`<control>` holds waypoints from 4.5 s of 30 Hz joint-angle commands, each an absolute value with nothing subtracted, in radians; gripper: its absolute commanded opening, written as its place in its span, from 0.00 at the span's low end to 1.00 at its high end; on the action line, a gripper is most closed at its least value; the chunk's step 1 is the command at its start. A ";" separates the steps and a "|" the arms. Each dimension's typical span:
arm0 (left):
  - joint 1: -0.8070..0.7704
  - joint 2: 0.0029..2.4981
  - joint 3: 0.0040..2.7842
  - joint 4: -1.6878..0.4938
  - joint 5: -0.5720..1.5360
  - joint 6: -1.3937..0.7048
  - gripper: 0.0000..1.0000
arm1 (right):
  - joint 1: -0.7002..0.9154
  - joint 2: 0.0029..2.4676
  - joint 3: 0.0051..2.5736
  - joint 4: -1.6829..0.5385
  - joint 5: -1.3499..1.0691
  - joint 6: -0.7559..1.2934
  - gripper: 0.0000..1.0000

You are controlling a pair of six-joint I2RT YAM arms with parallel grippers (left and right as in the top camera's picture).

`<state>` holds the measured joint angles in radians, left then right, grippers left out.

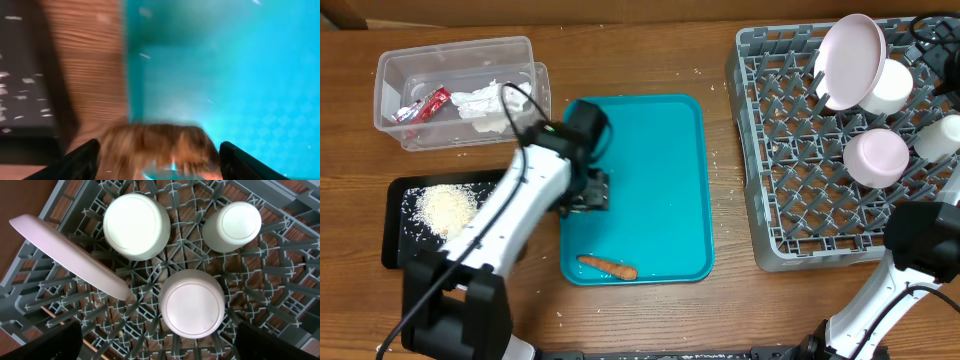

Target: Sort waste into correct bins and load items into the dishwasher

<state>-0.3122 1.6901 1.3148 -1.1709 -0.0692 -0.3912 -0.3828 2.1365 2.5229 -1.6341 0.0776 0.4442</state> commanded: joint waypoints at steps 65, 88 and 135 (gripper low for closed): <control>-0.368 1.909 1.256 -0.963 -0.217 -0.126 0.93 | -0.385 2.106 2.546 -1.629 0.076 0.442 1.00; -0.374 1.909 1.208 -0.871 -0.156 -0.099 0.92 | -0.385 2.106 2.546 -1.629 0.076 0.442 1.00; -0.376 1.909 1.197 -0.874 0.052 -0.322 0.64 | -0.385 2.106 2.546 -1.629 0.076 0.442 1.00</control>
